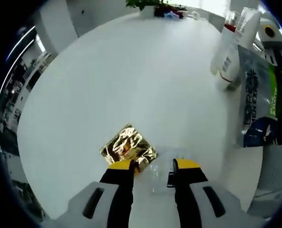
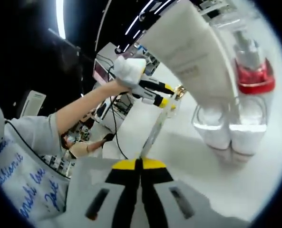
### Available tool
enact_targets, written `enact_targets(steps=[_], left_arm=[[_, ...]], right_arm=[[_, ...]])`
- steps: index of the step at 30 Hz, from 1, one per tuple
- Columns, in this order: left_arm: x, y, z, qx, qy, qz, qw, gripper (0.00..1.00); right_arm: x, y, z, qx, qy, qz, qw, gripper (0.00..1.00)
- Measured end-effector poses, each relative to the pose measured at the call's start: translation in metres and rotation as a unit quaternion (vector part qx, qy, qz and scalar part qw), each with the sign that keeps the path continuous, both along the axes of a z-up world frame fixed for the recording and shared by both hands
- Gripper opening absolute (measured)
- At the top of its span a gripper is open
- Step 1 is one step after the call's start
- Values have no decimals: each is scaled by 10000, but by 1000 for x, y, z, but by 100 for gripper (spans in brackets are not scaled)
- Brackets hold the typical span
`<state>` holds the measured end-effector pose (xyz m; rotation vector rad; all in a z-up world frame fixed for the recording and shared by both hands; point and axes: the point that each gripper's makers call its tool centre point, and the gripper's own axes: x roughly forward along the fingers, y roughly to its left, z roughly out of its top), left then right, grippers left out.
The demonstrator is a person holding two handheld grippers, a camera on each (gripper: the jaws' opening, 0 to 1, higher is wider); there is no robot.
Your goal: Arrange the skincare products in the storage area until every visible bottle or jar stands upright without overlapping.
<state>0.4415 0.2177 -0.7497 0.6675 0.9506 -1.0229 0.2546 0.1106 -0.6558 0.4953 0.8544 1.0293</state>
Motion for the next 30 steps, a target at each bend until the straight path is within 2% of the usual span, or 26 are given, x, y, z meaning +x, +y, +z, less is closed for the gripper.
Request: enact_targets(steps=[11, 30], left_arm=[[-5, 21, -2, 174, 197, 101, 9996, 28], [-38, 61, -3, 676, 447, -27, 9967, 31]], right_arm=[[2, 1, 3, 33, -45, -20, 10000, 2], [3, 4, 2, 51, -67, 5, 10000, 2]])
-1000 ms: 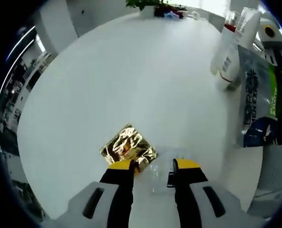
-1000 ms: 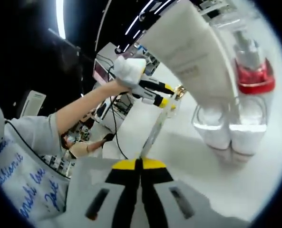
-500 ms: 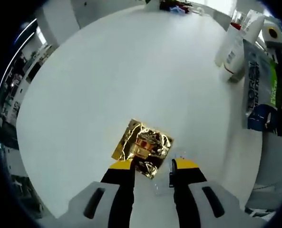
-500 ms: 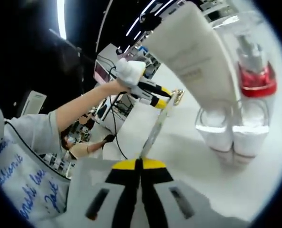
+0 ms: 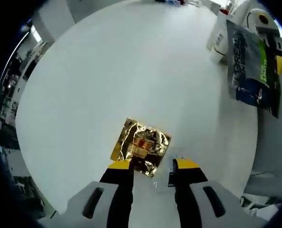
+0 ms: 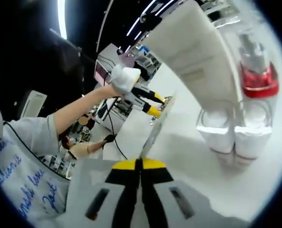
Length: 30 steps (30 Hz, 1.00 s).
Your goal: Arrange the skincare products in the storage area until every visible bottle or jar stands upright without overlapping.
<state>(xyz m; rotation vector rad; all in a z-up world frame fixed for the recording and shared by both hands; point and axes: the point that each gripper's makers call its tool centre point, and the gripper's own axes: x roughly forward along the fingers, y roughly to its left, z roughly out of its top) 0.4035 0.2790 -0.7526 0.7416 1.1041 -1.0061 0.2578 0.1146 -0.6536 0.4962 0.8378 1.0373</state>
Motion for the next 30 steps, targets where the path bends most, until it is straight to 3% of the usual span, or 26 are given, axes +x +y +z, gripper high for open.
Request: enact_targets(steps=[13, 19, 22, 23, 25, 28, 30], left_arm=[[-20, 15, 0, 318, 108, -172, 9993, 36], [-20, 13, 8, 115, 113, -43, 9999, 39], [-20, 4, 18, -136, 72, 17, 9999, 40], [-22, -8, 24, -519, 148, 193, 9984, 40], [-25, -21, 32, -927, 276, 358, 9947, 41], [-28, -30, 38, -1033, 290, 230, 9940, 41], [-33, -43, 43, -1313, 405, 167, 9904, 41]], right_arm=[[0, 1, 0, -12, -51, 10, 10000, 2], [2, 1, 0, 2, -76, -26, 10000, 2], [1, 1, -1, -6, -74, -32, 10000, 2], [1, 1, -2, -7, -62, -33, 10000, 2], [1, 1, -4, -21, -50, -25, 10000, 2], [0, 2, -4, -35, -48, -6, 10000, 2], [0, 2, -3, -38, -65, -2, 10000, 2]])
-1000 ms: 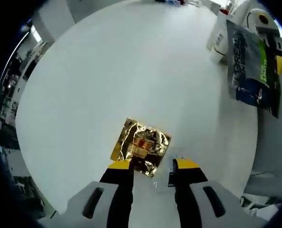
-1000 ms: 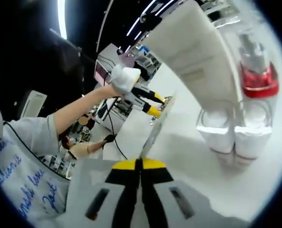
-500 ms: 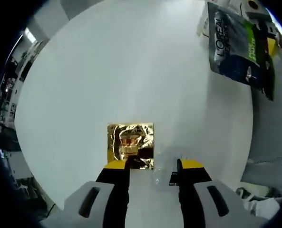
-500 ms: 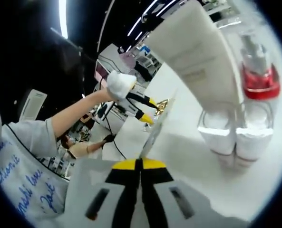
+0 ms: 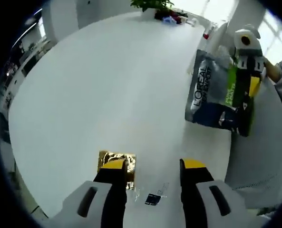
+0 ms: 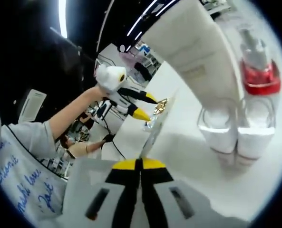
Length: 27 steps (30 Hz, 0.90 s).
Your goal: Arrange the skincare products in the storage area until every visible bottle or jar stands upright without overlapping.
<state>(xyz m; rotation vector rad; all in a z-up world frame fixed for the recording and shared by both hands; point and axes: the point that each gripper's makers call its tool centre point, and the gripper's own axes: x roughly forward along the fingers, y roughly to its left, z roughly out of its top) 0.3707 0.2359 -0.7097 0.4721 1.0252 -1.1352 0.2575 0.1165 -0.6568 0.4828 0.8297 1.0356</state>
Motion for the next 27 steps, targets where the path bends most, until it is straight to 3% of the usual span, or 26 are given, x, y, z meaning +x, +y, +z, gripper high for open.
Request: enact_targets(steps=[2, 6, 11, 15, 19, 22, 27], left_arm=[[-6, -19, 9, -428, 189, -49, 9989, 41], [-18, -43, 22, -948, 513, -264, 9938, 40], [-26, -72, 38, -1625, 830, -363, 9825, 43], [-21, -80, 39, -1751, 881, -287, 9802, 43], [-35, -87, 41, -1948, 1415, -402, 9697, 41], [-38, -86, 36, -1872, 1554, -430, 9690, 40], [-42, -82, 31, -1769, 1952, -223, 9644, 25]], right_arm=[[0, 0, 1, 6, -11, -6, 10000, 2], [1, -2, 3, 10, -66, -8, 10000, 2], [1, -4, 6, -14, -149, 14, 9999, 2], [-2, -1, 10, 8, -234, 102, 9997, 2], [-6, 1, 12, -27, -321, 205, 9993, 2], [-8, 1, 14, -8, -362, 257, 9990, 2], [-10, 2, 15, -8, -405, 326, 9986, 1]])
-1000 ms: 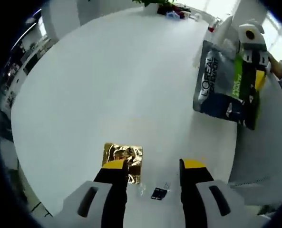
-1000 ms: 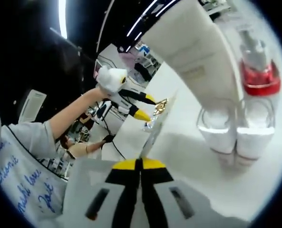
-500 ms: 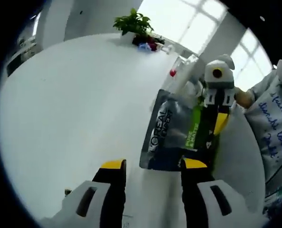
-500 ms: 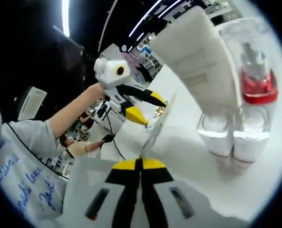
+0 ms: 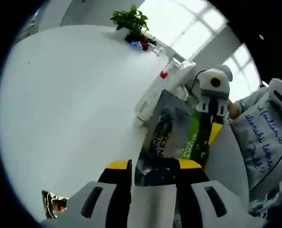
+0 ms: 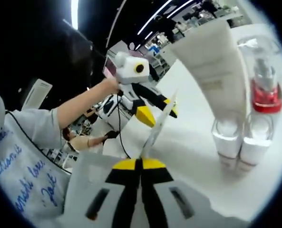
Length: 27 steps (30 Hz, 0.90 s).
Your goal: Arrange the skincare products in the storage area until every visible bottle or jar stands upright without overlapping.
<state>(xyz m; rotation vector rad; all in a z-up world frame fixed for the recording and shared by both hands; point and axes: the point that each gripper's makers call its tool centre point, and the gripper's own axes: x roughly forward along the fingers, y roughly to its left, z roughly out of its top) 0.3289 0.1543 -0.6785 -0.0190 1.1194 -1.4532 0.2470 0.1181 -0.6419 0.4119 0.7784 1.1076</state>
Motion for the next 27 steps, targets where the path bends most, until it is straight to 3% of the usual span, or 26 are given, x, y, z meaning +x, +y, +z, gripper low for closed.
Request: enact_targets(steps=[2, 10, 13, 20, 23, 27], left_arm=[[2, 4, -3, 254, 200, 168, 9993, 22], [3, 8, -5, 381, 131, 279, 9988, 13], [6, 10, -4, 404, 48, 313, 9987, 1], [4, 9, -2, 508, -55, 277, 9983, 0], [4, 11, -3, 649, 12, 281, 9975, 0], [1, 12, -3, 806, -105, 91, 9966, 0]], right_arm=[[0, -1, -4, -97, 16, -9, 10000, 2], [1, -2, -12, -236, 144, -35, 9996, 2], [3, -3, -14, -238, 181, -79, 9995, 2], [4, -4, -21, -404, 214, -79, 9989, 2], [4, -6, -28, -575, 165, -77, 9982, 2], [3, -11, -37, -822, 131, -43, 9965, 5]])
